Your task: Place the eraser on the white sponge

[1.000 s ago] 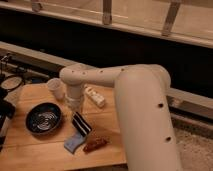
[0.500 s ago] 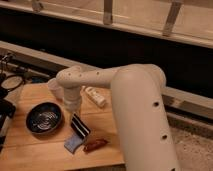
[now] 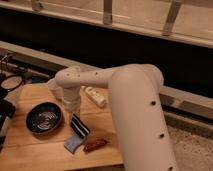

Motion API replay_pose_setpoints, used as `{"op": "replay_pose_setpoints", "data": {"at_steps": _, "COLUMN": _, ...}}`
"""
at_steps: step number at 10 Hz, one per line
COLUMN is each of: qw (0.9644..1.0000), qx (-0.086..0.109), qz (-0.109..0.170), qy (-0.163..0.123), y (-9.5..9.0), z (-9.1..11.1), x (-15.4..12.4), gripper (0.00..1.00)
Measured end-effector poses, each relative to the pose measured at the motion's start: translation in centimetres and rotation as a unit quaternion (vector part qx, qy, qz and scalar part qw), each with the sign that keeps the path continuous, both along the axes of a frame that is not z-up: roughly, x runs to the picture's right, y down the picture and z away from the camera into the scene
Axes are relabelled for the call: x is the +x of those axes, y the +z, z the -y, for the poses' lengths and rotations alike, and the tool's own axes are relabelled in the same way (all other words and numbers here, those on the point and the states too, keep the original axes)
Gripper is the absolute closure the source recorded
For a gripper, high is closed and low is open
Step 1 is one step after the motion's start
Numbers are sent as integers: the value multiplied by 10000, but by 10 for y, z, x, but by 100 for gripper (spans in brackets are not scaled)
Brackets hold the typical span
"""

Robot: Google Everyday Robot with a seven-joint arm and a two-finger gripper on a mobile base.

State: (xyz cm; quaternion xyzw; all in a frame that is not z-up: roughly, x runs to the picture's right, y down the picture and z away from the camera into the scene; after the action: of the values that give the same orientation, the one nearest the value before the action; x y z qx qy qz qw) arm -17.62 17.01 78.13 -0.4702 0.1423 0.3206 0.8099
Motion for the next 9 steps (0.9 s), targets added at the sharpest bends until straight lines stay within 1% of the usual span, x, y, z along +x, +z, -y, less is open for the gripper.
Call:
{"op": "replay_pose_setpoints", "data": {"at_steps": 2, "qw": 10000, "qx": 3, "qz": 14, "qy": -15, "y": -5, "z": -8, "x": -8, "gripper": 82}}
{"op": "replay_pose_setpoints", "data": {"at_steps": 4, "qw": 10000, "qx": 3, "qz": 22, "qy": -39, "y": -2, "z": -6, "x": -9, "gripper": 82}}
{"op": "replay_pose_setpoints", "data": {"at_steps": 5, "qw": 10000, "qx": -1, "qz": 17, "qy": -59, "y": -1, "z": -8, "x": -6, "gripper": 82}}
{"op": "replay_pose_setpoints", "data": {"at_steps": 7, "qw": 10000, "qx": 1, "qz": 39, "qy": -78, "y": -2, "z": -16, "x": -11, "gripper": 82}}
{"op": "replay_pose_setpoints", "data": {"at_steps": 9, "qw": 9999, "qx": 9, "qz": 51, "qy": -87, "y": -2, "z": -16, "x": -14, "gripper": 82}}
